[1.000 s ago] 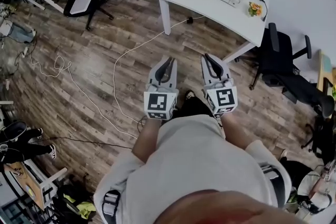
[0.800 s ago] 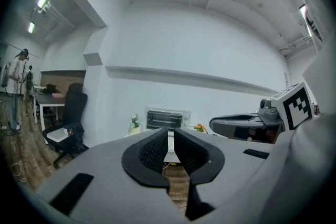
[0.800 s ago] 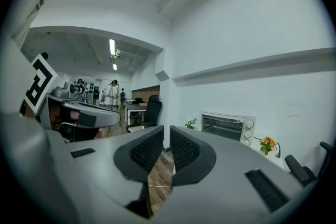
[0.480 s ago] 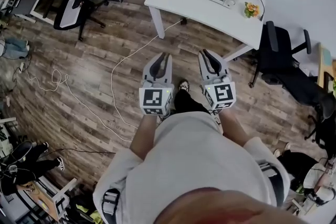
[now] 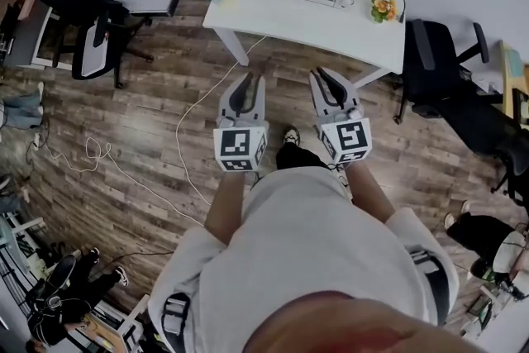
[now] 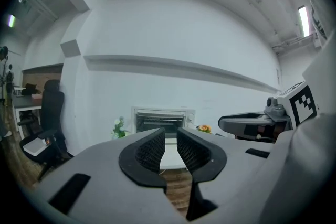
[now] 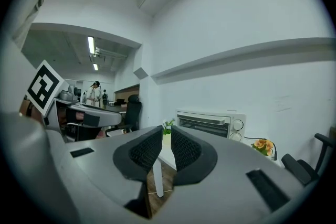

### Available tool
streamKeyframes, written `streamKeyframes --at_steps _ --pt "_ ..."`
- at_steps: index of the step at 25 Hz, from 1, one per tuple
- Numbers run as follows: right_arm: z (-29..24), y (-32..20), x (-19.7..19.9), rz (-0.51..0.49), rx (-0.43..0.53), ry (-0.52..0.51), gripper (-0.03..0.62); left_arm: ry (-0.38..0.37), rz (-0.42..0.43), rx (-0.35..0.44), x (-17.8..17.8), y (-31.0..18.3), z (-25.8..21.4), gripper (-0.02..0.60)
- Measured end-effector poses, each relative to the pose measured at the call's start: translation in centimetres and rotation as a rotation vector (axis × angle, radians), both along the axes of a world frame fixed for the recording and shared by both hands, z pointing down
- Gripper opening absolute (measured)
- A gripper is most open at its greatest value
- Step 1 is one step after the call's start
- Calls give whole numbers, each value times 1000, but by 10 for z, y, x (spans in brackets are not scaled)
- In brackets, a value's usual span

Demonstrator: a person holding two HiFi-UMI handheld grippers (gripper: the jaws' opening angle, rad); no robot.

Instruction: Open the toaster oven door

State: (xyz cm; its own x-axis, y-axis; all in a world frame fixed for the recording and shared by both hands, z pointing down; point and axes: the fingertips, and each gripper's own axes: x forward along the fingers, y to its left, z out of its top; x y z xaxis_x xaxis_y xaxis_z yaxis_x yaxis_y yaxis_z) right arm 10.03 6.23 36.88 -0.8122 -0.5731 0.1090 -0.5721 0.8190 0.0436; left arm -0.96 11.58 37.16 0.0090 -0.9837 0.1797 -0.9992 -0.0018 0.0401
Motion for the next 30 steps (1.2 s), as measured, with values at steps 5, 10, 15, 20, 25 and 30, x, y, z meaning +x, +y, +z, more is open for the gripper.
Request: streamKeyframes --at_steps 5,10,15,20,25,30 --pt "6 -35 -3 18 -24 -4 51 -12 22 -19 -4 -38 1 61" --pt "9 -67 -5 27 -34 -20 51 -12 20 -40 -11 -63 7 61" --pt "15 -91 -10 42 -69 -26 52 6 6 -61 -25 -82 13 61" --pt "20 -118 -17 65 -91 -18 55 19 17 -73 -40 -113 17 63" --pt "23 -151 -25 113 -101 -11 58 22 52 -82 -56 -150 22 63" --pt "22 -185 -37 174 -106 -3 60 23 107 -86 -76 -195 22 66"
